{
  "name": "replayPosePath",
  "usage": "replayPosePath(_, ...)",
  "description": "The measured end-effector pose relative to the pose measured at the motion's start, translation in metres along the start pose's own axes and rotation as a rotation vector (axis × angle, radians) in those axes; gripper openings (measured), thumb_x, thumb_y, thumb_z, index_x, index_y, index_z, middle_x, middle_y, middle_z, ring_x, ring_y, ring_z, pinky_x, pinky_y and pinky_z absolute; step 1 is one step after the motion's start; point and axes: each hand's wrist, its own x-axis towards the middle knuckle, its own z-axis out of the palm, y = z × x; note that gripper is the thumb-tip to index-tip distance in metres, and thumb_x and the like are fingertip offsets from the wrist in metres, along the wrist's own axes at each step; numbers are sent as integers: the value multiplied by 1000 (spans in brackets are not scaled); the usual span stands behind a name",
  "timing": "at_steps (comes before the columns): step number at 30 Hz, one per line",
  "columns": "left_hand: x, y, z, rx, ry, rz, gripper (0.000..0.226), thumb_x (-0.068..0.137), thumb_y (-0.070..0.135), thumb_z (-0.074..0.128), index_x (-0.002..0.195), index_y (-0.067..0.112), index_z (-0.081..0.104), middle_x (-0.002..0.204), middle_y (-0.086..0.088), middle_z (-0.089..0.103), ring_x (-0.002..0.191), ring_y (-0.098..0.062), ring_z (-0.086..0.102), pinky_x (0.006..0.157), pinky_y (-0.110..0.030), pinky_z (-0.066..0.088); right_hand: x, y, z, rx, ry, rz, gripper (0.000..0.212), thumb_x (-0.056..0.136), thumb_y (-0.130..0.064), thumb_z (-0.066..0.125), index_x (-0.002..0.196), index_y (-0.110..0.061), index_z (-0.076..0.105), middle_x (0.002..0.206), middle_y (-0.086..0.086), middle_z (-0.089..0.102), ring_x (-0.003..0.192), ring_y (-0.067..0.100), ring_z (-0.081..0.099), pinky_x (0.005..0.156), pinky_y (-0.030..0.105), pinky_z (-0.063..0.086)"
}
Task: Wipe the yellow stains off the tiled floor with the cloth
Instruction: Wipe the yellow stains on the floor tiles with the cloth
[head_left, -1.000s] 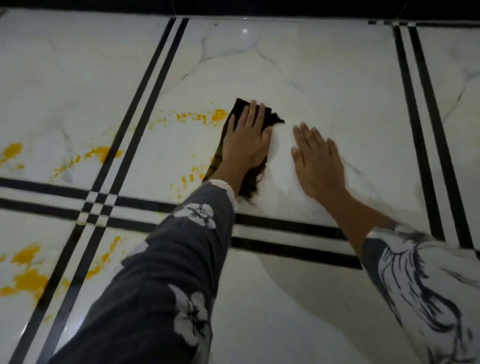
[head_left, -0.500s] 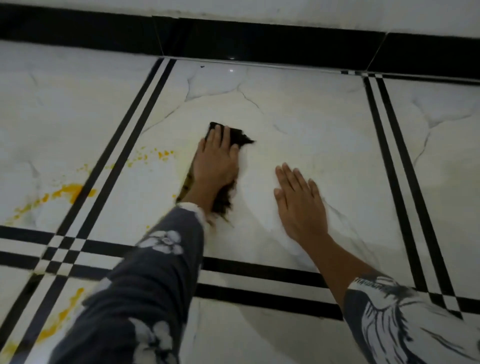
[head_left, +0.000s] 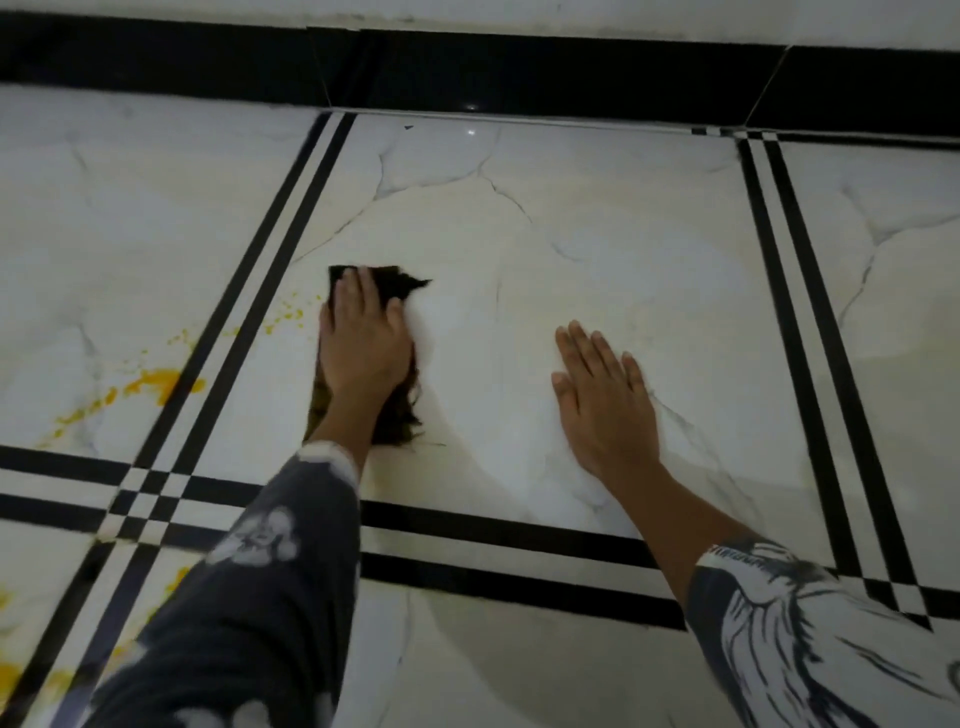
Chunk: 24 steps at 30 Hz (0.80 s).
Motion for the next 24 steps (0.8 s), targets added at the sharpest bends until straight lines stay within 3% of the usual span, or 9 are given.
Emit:
replayPosePath(3,-68,11,1,5,98,-170,61,98,36,15,149,4,9,157,-14,13,145,-24,12,118,-40,8,-2,-1,-2,11,8,-2,68,86,-45,-6,149,-24,9,158,-7,8,146,13,8,117,35,3)
replayPosePath(6,-107,63,17,-24,12,18,64,95,40,11,149,4,8,157,-14,13,146,-23,12,117,-39,6,0,1,-4,12,-10,5,52,99,-36,13,149,-23,8,159,-6,7,146,14,7,118,36,2)
replayPosePath(8,-86,76,15,-14,-57,154,60,99,37,17,150,7,6,158,-11,9,146,-21,7,118,-38,3,1,2,-4,25,-6,3,51,101,-32,22,149,-23,10,159,-5,8,146,14,7,118,37,3)
replayPosePath(11,-47,33,4,12,-36,49,58,100,34,19,150,8,6,159,-10,8,146,-20,7,118,-38,4,2,2,-2,40,17,-1,50,101,-30,25,149,-23,14,158,-5,11,146,15,10,118,38,5)
replayPosePath(15,-113,-19,-3,-9,118,-267,60,99,36,18,149,5,11,157,-14,15,145,-24,13,118,-41,8,2,1,0,44,17,0,50,101,-30,25,149,-22,14,158,-4,11,146,16,10,118,39,5)
replayPosePath(17,-156,1,3,-23,117,-215,63,96,38,16,149,3,15,156,-15,19,144,-25,17,117,-41,11,-2,0,-4,39,-10,5,50,101,-30,23,149,-22,12,159,-4,9,146,15,8,118,38,4)
replayPosePath(21,-140,2,-5,30,-61,124,60,99,38,18,150,9,4,159,-9,7,146,-19,6,118,-37,3,-4,-5,-10,17,-41,27,50,102,-30,19,150,-20,9,159,-2,5,147,17,5,118,39,2)
replayPosePath(24,-129,-59,-19,30,-27,-48,59,99,36,18,150,10,4,159,-8,8,146,-18,6,119,-38,5,-11,-14,-12,-2,-103,87,51,102,-32,15,150,-17,6,159,0,2,147,18,3,118,41,-1)
